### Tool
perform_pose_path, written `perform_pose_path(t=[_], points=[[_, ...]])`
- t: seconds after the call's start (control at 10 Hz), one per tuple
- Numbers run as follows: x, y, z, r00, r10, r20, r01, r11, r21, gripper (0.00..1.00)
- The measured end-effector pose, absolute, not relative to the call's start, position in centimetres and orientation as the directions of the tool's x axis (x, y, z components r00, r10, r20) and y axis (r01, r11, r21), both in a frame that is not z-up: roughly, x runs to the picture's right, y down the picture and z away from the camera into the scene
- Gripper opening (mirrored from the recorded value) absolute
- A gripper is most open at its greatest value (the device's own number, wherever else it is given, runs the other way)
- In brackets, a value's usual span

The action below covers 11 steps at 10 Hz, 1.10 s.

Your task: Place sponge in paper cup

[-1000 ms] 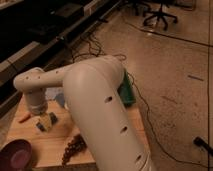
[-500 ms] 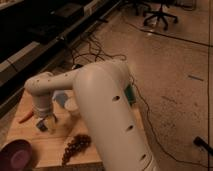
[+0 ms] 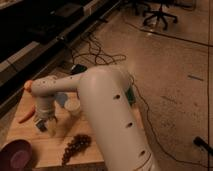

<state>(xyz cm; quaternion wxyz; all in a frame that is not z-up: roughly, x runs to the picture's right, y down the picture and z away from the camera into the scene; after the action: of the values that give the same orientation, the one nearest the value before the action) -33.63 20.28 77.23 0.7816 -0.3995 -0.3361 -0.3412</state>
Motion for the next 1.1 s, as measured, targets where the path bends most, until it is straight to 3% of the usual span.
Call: perform_pose_path(t=[0.2, 0.7, 0.8, 0.9, 1.1], points=[[-33.86, 20.76, 77.26, 0.529, -0.272, 0.804, 0.813, 0.433, -0.389, 0.62], [-34.23, 21.3, 76.96, 0.5, -0.28, 0.82, 0.835, 0.407, -0.37, 0.09], [-34.26, 21.22, 76.85, 0.495, -0.278, 0.823, 0.837, 0.407, -0.366, 0.02], [-34.2, 21.22, 76.88, 0.491, -0.275, 0.827, 0.839, 0.404, -0.364, 0.0], [-34.03, 20.7, 76.67, 0.468, -0.273, 0.84, 0.853, 0.387, -0.35, 0.1]])
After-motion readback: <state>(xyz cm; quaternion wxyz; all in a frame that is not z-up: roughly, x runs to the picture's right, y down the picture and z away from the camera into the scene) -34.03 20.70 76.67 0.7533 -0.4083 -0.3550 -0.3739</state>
